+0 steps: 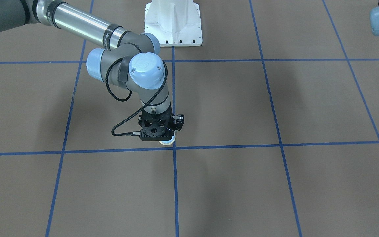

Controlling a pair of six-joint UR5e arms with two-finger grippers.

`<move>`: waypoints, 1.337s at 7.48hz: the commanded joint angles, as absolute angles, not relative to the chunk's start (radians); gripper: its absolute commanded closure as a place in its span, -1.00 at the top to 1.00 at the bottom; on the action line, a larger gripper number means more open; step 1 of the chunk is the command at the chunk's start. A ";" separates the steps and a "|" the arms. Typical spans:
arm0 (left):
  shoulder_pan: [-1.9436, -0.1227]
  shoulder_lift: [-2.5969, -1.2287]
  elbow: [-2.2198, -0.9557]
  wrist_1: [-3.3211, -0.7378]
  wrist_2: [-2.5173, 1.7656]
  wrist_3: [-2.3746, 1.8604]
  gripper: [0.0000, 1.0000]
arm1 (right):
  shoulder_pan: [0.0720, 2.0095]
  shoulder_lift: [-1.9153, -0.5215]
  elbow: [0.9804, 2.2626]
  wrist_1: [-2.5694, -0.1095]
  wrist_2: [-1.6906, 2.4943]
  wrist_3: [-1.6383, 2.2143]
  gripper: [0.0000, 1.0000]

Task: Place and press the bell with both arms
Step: 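Position the right gripper directly above the bell's cream button, then press down on the bell's button with the right gripper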

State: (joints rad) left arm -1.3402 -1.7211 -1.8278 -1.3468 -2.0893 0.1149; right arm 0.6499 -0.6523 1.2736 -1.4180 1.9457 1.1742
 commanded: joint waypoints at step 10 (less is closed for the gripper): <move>-1.348 -1.723 -1.812 -1.350 -2.089 0.115 1.00 | 0.629 -0.644 1.209 -1.420 1.928 1.154 -1.00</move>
State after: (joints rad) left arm -1.3483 -1.7228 -1.8123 -1.3494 -2.0893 0.1151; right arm 0.6289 -0.6429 1.2155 -1.4219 1.9301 1.1537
